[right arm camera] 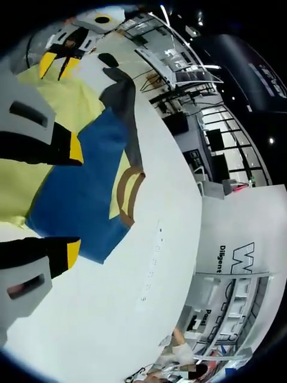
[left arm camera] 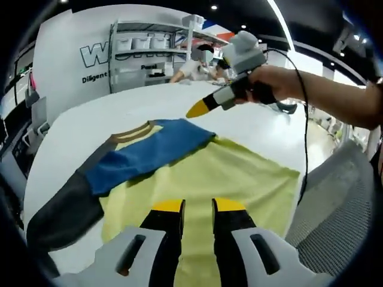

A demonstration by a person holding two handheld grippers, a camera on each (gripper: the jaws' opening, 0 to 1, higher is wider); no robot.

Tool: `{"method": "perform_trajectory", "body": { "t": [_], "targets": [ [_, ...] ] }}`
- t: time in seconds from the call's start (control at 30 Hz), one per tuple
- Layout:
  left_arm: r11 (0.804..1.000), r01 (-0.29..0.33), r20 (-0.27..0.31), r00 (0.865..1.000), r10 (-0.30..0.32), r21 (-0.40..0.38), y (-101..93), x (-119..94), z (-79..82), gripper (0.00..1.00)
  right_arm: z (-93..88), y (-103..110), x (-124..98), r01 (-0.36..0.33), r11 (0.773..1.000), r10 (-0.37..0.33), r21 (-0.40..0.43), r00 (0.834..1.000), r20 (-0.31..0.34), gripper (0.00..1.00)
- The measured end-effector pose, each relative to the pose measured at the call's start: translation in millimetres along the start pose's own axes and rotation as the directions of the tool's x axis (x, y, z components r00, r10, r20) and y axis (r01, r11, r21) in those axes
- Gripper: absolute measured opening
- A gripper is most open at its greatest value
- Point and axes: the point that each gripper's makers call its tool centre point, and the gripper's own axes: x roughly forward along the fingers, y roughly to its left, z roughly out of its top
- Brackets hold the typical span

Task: Fold the garment on the visible template until the final outline fits inside the template.

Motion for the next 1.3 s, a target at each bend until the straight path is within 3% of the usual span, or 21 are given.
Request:
{"method": "perform_trajectory", "body": {
  "t": [0.2, 0.4, 0.53, 0.63, 0.87, 0.9, 0.93, 1.27, 1.3],
  "targets": [
    [0.993, 0.099, -0.018, 0.995, -0.098, 0.063, -30.5, 16, 2.3, 0.21, -1.2, -11, 12, 0.004, 1.0, -0.003, 0.009, 1.0, -0.021, 0.43],
    [0.972, 0.185, -0.05, 0.982, -0.18, 0.144, -54.3, 30, -2.8, 0.23, -5.8, -35, 28, 0.038, 0.999, -0.038, 0.002, 0.997, -0.062, 0.42],
    [0.938, 0.273, -0.104, 0.961, -0.256, 0.213, -73.1, 34, -12.4, 0.2, -11.8, -51, 39, 0.061, 0.998, -0.063, -0.02, 0.993, -0.101, 0.42],
    [0.921, 0.306, -0.122, 0.951, -0.284, 0.242, -82.7, 40, -13.8, 0.24, -13.9, -57, 46, 0.068, 0.996, -0.074, -0.057, 0.99, -0.122, 0.41],
    [0.885, 0.365, -0.171, 0.929, -0.327, 0.29, -96.2, 49, -20.5, 0.27, -6.5, -57, 58, 0.052, 0.991, -0.066, -0.12, 0.991, -0.118, 0.39],
    [0.865, 0.375, -0.19, 0.926, -0.328, 0.334, -99.5, 53, -22.7, 0.27, -2.7, -57, 66, 0.027, 0.991, -0.044, -0.131, 0.991, -0.127, 0.39],
    [0.861, 0.381, -0.196, 0.923, -0.331, 0.338, -101.2, 54, -23.5, 0.28, -2.3, -56, 69, 0.016, 0.99, -0.035, -0.139, 0.99, -0.135, 0.39],
    [0.835, 0.415, -0.229, 0.908, -0.352, 0.361, -104.7, 66, -30.9, 0.27, -7.5, -55, 82, -0.013, 0.989, -0.014, -0.145, 0.983, -0.182, 0.37],
    [0.845, 0.416, -0.23, 0.906, -0.355, 0.335, -104.9, 66, -31.5, 0.29, -8.5, -53, 83, -0.019, 0.989, -0.008, -0.144, 0.982, -0.187, 0.37]
  ]
}}
